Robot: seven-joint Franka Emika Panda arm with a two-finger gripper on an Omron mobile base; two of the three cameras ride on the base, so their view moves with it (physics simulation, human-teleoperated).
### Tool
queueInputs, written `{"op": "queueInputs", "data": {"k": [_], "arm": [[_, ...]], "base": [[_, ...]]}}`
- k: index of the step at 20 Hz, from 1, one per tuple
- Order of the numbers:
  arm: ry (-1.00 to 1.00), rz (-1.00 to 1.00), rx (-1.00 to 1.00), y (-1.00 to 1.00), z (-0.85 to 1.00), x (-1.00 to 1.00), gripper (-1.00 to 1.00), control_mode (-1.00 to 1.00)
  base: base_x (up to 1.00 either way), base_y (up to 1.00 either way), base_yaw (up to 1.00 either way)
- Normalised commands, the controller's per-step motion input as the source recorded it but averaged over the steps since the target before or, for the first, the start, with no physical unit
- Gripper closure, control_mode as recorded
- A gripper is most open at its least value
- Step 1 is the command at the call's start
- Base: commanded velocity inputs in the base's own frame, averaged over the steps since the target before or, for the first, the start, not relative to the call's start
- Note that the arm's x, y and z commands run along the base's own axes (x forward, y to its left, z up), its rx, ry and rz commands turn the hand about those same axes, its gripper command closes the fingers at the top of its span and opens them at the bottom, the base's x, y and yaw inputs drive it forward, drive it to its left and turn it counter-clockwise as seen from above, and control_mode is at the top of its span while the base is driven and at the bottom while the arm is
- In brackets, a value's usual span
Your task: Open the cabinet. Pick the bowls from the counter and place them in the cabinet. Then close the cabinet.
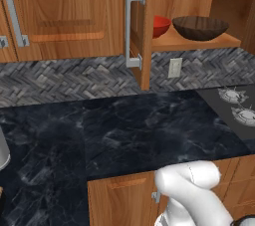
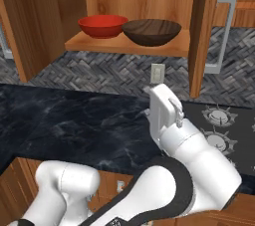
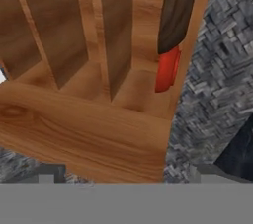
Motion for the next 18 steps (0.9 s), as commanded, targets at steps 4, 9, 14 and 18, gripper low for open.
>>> {"op": "queueInputs", "data": {"k": [4, 9, 14, 18], "arm": [[-0.13, 0.13, 0.0, -0.26, 0.0, 0.02, -1.0, -1.0], [-0.11, 0.09, 0.02, -0.45, 0.0, 0.01, -1.0, -1.0], [-0.14, 0.05, 0.02, -0.41, 0.0, 0.05, -1.0, -1.0], [-0.07, 0.0, 0.07, -0.45, 0.0, 0.0, -1.0, -1.0]], "base": [[0.0, 0.0, 0.0], [0.0, 0.0, 0.0], [0.0, 0.0, 0.0], [0.0, 0.0, 0.0]]}}
